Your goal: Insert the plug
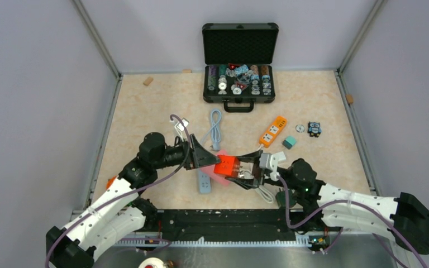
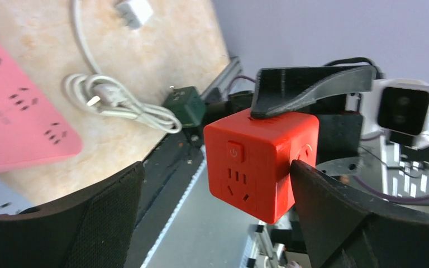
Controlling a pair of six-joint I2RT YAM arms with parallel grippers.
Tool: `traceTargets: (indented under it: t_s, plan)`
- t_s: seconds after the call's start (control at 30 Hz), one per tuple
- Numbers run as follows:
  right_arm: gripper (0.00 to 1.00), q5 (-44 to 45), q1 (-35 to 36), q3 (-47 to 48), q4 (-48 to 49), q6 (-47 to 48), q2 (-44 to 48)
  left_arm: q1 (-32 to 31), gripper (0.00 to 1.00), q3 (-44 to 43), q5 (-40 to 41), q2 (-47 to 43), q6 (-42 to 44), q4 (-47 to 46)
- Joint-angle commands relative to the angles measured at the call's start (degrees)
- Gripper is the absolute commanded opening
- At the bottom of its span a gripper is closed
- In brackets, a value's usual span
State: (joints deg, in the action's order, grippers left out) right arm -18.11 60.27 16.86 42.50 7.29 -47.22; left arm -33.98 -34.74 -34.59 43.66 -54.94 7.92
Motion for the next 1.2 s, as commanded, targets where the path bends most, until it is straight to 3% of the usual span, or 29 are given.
traceTargets:
  t_s: [0.0, 0.23, 0.43, 0.5, 0.63, 0.73, 0.83, 0.93, 1.17]
  plan:
    - [0.0, -3.4, 0.4, -0.2, 12.9, -0.3, 1.7, 1.3, 0.99, 2.9, -10.9, -0.6, -8.6, -18.6]
    - [0.0, -5.7, 0.4, 2.4, 12.7, 0.2, -0.9, 1.2, 0.99, 3.6, -17.1, 0.7, -12.2, -26.3]
    - [0.0, -5.7, 0.4, 3.2, 14.5, -0.4, -2.4, 1.0, 0.98, 3.6, -18.3, 1.2, -10.9, -26.1]
    - [0.0, -5.5, 0.3, 3.5, 14.5, -1.7, -2.6, 1.0, 0.98, 2.0, -16.6, 0.8, -6.0, -20.1]
    - [0.0, -0.1, 0.4, 3.9, 11.5, -6.5, -1.8, 1.0, 0.99, -4.2, -7.5, -1.4, 9.5, 2.3]
    - [0.0, 1.1, 0.4, 5.3, 5.9, -11.0, -0.6, 1.0, 0.99, -7.8, -1.1, -2.6, 18.3, 10.2]
    - [0.0, 4.4, -0.4, 9.2, -5.8, -18.1, 0.1, 1.0, 0.99, -10.9, 4.1, -3.1, 24.2, 15.6]
    - [0.0, 0.4, -3.3, 12.9, -14.6, -24.9, -0.2, 1.0, 0.99, -14.3, 7.2, -3.0, 29.2, 19.8]
    - [0.0, -8.1, -11.1, 11.0, -14.0, -41.6, 1.0, 1.0, 0.99, -16.9, 8.0, -5.4, 41.2, 20.8]
